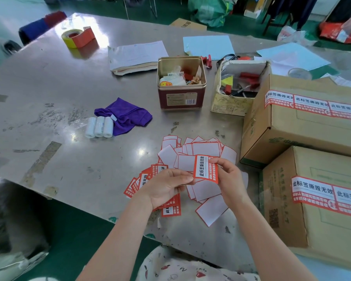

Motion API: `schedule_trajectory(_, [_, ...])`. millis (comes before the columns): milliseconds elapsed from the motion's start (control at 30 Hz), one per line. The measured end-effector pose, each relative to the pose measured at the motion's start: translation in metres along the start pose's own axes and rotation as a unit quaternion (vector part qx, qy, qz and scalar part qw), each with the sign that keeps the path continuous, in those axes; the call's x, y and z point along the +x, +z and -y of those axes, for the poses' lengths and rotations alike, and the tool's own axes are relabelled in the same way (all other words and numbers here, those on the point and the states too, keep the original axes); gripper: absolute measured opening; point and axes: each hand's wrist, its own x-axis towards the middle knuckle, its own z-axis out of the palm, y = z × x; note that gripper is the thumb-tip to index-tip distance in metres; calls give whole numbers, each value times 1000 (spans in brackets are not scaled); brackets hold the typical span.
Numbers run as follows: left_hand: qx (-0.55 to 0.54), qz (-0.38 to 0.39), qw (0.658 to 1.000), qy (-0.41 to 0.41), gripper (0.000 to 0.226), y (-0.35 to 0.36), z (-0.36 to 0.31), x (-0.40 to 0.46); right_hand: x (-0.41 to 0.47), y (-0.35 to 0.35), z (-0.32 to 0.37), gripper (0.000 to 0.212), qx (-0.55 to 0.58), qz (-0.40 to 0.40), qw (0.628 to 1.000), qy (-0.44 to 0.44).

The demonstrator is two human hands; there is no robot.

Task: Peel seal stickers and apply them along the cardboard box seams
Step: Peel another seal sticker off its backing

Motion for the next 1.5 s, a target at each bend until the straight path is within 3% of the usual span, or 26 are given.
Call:
schedule_trajectory(167, [32, -53, 997, 36, 13, -3, -1, 2, 3, 0, -4, 34, -124, -12, 992, -1])
schedule_trajectory(233, [83, -91, 991, 46, 9, -6, 0, 6, 1, 2, -2, 27, -130, -1, 991, -27])
schedule_trajectory(433, [153, -140, 974, 87, 6, -5, 2, 10, -9, 10, 5, 11, -153, 127, 979, -51])
schedule_trajectory(900, [195, -151, 962, 113, 8, -2, 1, 9, -13, 16, 4, 8, -205, 120, 969, -72])
schedule_trajectory(1233, [242, -106, 957, 118, 10, 3, 2, 6, -16, 11, 10, 10, -177, 121, 976, -47])
schedule_trajectory(1367, [198, -105, 969, 106, 15, 4, 2, 9, -15, 8, 11, 16, -180, 95, 979, -25])
schedule_trajectory(1500, [23, -116, 989, 89, 17, 9, -1, 14, -14, 3, 10, 17, -173, 67, 983, -5])
